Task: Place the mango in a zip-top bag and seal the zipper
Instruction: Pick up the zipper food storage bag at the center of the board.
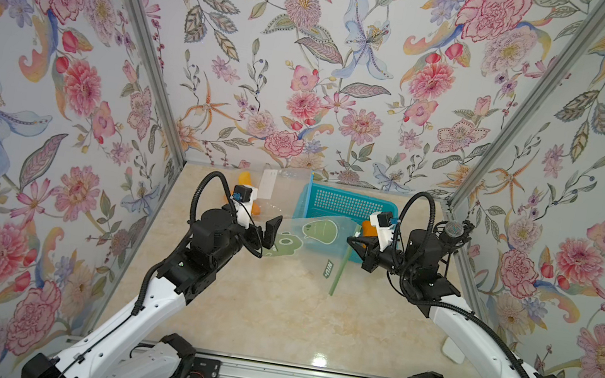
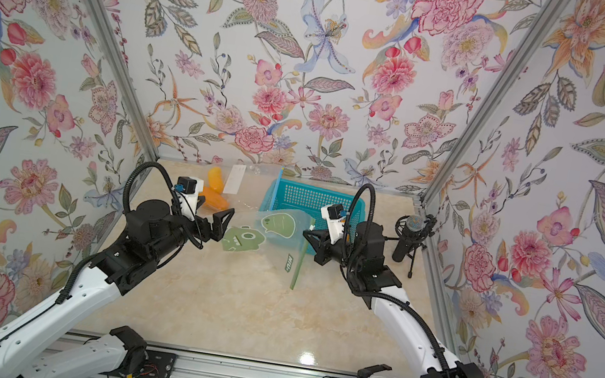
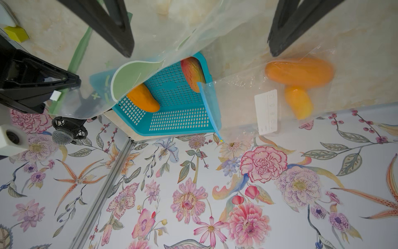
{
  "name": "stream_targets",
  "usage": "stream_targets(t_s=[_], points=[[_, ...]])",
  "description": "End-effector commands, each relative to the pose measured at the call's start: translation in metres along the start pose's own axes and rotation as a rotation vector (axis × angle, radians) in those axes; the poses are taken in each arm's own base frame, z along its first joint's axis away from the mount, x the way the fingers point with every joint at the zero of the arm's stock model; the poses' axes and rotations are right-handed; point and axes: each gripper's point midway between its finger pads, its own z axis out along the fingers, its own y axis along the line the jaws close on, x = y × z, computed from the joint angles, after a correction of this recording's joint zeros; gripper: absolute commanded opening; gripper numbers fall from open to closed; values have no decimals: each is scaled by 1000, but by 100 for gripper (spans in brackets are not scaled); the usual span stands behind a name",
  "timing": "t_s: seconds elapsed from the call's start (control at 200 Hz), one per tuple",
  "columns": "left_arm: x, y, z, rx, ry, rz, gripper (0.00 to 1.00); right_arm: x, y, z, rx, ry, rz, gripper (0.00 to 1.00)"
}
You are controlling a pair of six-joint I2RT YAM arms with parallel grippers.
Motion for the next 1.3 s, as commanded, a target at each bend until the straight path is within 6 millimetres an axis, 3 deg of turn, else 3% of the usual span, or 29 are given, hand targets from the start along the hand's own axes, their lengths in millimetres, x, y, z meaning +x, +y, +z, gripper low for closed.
stream_targets(t_s=[0.0, 0.11, 0.195, 0.39, 0.641, 0.751, 0.816, 0.846, 0.931, 1.096, 1.296], points=[[-27, -9, 6, 39, -10, 110, 99, 31, 0, -21, 72, 213, -77, 0], [-46, -33, 15, 161, -21, 218, 99, 6, 15, -33, 75, 218, -158, 0], [-49, -59, 21, 306, -25, 306, 99, -12, 31, -42, 53, 230, -207, 0], [-61, -107, 11, 597, -115, 465, 99, -47, 67, -60, 10, 287, -328, 0], [-92, -155, -11, 833, -251, 584, 99, -74, 93, -76, -6, 333, -448, 0], [-95, -178, -16, 911, -268, 613, 99, -81, 97, -77, 4, 359, -467, 0], [-89, -193, -18, 970, -258, 625, 99, -80, 93, -75, 19, 377, -466, 0], [-85, -198, -19, 997, -253, 623, 99, -77, 101, -72, -5, 382, -478, 0], [-73, -206, -18, 1044, -223, 588, 99, -75, 100, -70, -2, 392, -472, 0], [-47, -201, -13, 1035, -151, 508, 99, -71, 94, -69, 26, 410, -471, 0], [-37, -195, -13, 1003, -129, 419, 99, -67, 86, -68, 68, 431, -465, 0]])
